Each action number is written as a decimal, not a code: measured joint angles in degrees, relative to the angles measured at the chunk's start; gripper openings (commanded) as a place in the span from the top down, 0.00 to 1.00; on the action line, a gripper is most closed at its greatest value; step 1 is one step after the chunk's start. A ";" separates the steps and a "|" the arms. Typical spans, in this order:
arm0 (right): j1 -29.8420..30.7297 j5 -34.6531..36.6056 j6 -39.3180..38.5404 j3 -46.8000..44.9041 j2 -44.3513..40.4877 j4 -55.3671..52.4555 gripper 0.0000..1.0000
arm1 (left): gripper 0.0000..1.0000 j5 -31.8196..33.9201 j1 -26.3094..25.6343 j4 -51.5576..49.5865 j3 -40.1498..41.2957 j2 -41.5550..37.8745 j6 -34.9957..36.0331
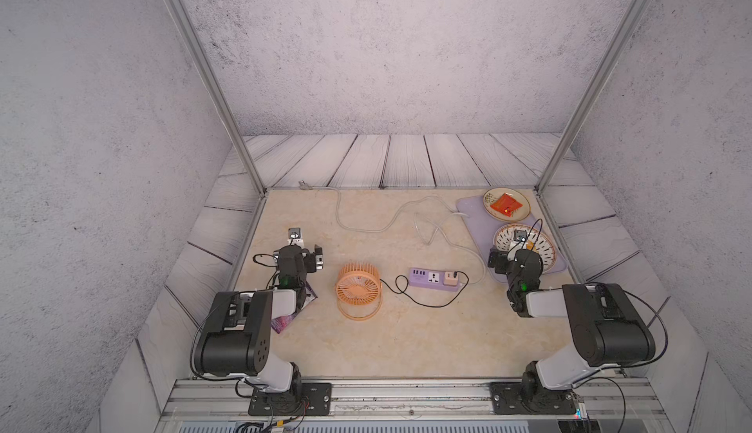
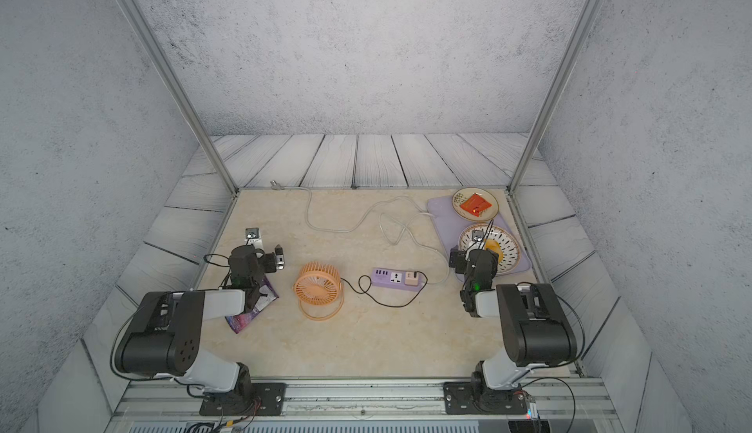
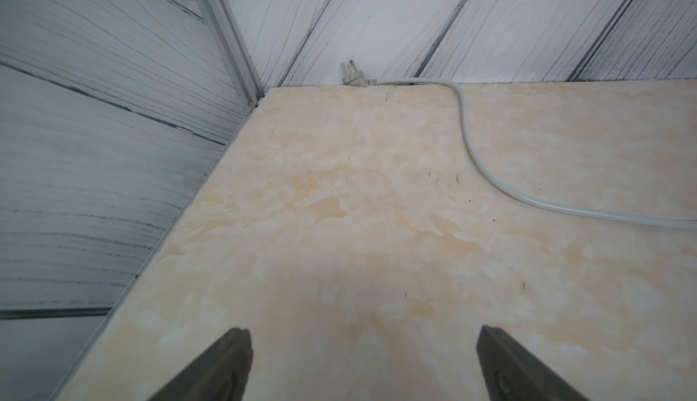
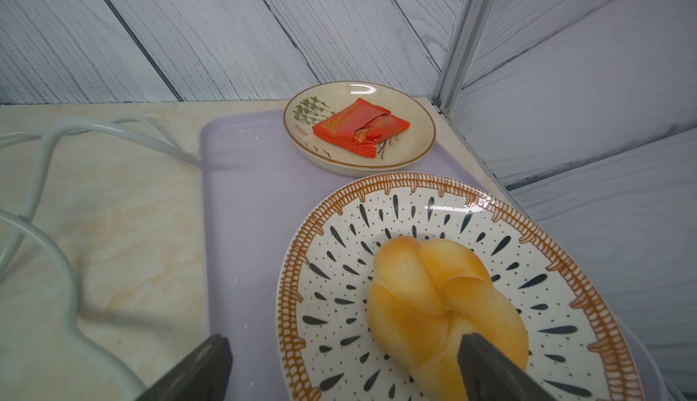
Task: Unplug the desk fan from the power strip
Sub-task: Adjust the socket at the center of the board.
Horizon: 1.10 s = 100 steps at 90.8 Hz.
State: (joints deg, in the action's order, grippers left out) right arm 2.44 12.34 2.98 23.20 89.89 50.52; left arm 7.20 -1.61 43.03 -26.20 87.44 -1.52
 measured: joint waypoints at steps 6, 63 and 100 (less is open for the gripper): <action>0.00 0.00 0.00 0.00 0.00 0.00 0.01 | 0.00 0.00 0.00 0.00 0.00 0.00 0.00; 0.00 -0.09 -0.04 -0.02 -0.24 -0.31 0.01 | 0.00 -0.70 0.81 -1.75 -0.59 -0.13 -0.26; 0.07 0.44 15.76 8.94 -23.39 -24.55 0.01 | 0.00 -3.19 5.40 -24.74 -15.91 -18.38 -20.11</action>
State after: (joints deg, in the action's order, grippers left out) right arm 2.50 12.78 18.74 32.14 66.50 25.98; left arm 4.01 3.79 18.28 -42.11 69.06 -21.63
